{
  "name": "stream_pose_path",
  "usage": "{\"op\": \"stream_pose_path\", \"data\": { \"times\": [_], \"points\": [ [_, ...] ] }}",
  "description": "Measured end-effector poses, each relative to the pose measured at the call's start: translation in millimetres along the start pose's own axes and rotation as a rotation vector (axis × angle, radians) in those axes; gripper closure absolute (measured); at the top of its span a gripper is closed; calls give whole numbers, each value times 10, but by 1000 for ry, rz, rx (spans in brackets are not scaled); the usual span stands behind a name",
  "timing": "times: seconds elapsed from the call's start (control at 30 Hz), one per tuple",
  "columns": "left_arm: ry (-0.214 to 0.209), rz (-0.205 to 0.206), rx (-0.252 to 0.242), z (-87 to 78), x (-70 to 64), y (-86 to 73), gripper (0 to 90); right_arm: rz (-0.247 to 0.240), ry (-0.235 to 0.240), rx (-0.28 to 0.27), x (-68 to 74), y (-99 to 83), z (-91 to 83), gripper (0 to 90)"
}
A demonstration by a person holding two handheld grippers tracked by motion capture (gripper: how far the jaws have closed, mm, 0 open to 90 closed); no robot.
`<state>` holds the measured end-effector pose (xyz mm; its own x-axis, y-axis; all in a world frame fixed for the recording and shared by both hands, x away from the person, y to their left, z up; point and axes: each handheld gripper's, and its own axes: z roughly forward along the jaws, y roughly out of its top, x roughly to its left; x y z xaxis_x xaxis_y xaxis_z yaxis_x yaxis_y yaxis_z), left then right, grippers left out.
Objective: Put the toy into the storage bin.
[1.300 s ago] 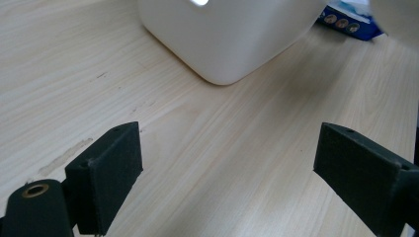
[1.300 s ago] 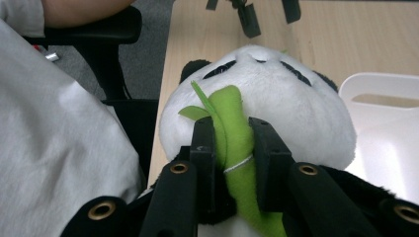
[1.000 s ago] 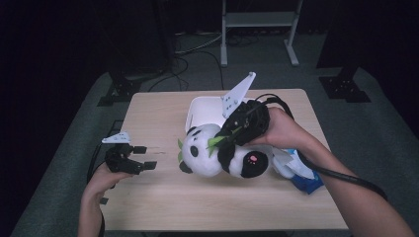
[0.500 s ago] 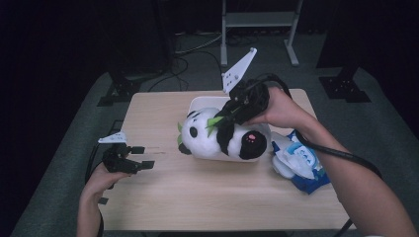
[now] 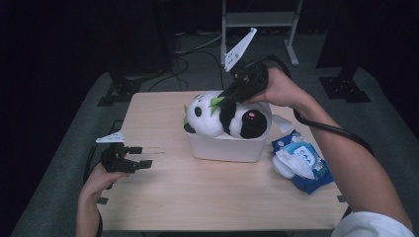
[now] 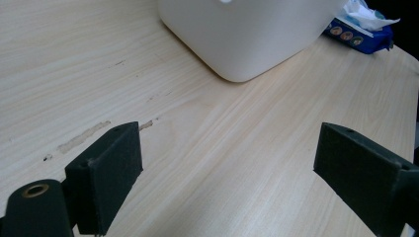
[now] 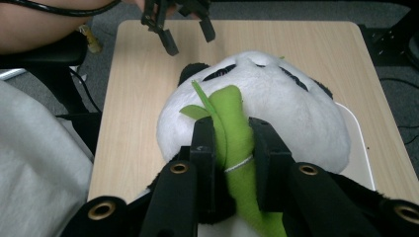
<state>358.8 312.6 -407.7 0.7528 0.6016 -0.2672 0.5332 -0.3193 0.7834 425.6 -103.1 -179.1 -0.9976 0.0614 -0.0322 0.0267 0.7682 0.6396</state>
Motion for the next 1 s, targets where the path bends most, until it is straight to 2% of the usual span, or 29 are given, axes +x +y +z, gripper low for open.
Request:
{"op": "stream_pose_path", "data": {
  "times": [0.2, 0.43, 0.67, 0.9, 1.0],
  "points": [
    [2, -6, -1, -10, 10, -5, 100, 29, 6, 24, -226, -82, 115, 734],
    [3, -15, -1, -11, 25, -18, 100, 56, 14, 33, -427, -216, 236, 734],
    [6, -17, -3, -8, 25, -16, 100, 83, 9, 42, -551, -335, 381, 734],
    [2, -16, 0, 10, 28, -21, 100, 103, 40, 59, -629, -426, 569, 734],
    [1, -16, 0, 7, 34, -21, 101, 106, 39, 76, -652, -442, 641, 733]
  ]
}}
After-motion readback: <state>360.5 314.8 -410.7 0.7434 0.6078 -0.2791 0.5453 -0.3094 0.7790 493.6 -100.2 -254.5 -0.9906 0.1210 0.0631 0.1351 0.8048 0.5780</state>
